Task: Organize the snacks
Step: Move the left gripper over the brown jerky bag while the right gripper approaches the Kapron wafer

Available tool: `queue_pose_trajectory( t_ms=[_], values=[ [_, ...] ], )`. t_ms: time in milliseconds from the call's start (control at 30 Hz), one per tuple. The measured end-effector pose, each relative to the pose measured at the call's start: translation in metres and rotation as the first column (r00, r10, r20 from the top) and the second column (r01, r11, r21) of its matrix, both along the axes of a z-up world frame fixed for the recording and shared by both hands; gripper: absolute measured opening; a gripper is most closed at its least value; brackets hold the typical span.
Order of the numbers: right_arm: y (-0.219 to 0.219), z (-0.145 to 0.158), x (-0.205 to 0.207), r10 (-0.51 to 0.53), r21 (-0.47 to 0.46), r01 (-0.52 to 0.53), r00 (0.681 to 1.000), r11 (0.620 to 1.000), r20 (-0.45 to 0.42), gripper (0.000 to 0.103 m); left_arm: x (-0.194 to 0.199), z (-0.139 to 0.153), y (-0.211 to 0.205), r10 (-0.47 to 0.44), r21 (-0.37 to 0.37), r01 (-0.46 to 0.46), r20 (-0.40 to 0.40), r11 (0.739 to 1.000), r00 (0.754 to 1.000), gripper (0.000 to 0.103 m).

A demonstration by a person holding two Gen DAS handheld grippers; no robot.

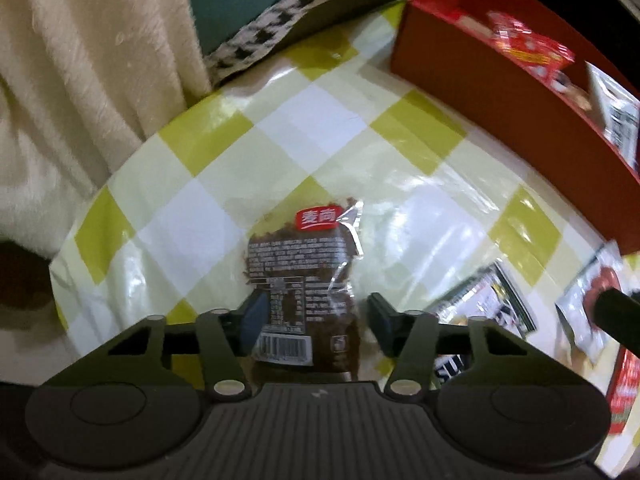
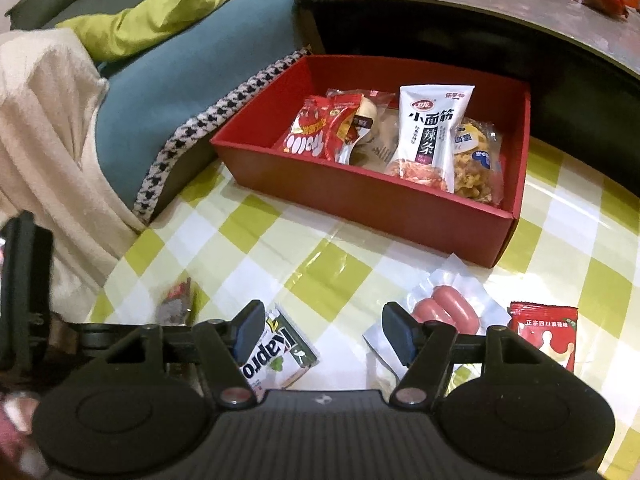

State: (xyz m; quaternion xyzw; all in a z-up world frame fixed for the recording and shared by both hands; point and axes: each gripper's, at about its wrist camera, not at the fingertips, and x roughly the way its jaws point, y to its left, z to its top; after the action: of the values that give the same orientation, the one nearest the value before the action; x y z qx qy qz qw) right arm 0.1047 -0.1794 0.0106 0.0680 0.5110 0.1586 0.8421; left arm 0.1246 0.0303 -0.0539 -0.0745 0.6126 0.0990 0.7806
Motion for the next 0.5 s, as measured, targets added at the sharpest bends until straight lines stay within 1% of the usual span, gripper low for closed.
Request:
queue_pose_trajectory(
  t_ms=[100,200,267,300,333,433,500],
  values=[
    [0.003,-0.005,-0.002,0.003,-0.017,-0.003,1.000,1.000,-0.015,0.075,-0.004,0.008,-0.001,-0.033,0.000,0.033,0.017,0.999,0.999,0.056],
    [0.002,-0.015,-0.005,-0.018,-0.031,0.016,0.999,0.999,-0.046,0.076,-0.007,0.005,0.005,-0.051,-0.012,0.052,0.025,0.999,0.998,0.058],
    [0.002,-0.022,-0.008,-0.039,-0.030,0.036,0.996,0.999,-0.080,0.076,-0.008,0.001,0.010,-0.052,-0.034,0.053,0.020,0.998,0.998,0.064],
    [0.003,-0.025,-0.010,-0.050,-0.023,0.048,0.994,0.999,-0.092,0.076,-0.007,-0.001,0.013,-0.044,-0.047,0.045,0.016,0.998,0.999,0.074],
    [0.005,-0.027,-0.012,-0.062,-0.017,0.061,0.993,0.998,-0.105,0.076,-0.007,-0.003,0.015,-0.036,-0.065,0.036,0.009,0.997,0.999,0.082],
    [0.014,-0.037,-0.018,-0.124,0.012,0.128,0.978,0.992,-0.166,0.077,-0.008,-0.011,0.027,-0.010,-0.086,0.009,-0.007,0.996,1.000,0.084],
    [0.022,-0.044,-0.018,-0.174,0.053,0.189,0.961,0.980,-0.216,0.077,-0.009,-0.011,0.038,0.015,-0.124,-0.016,-0.008,0.992,1.000,0.086]
  ],
)
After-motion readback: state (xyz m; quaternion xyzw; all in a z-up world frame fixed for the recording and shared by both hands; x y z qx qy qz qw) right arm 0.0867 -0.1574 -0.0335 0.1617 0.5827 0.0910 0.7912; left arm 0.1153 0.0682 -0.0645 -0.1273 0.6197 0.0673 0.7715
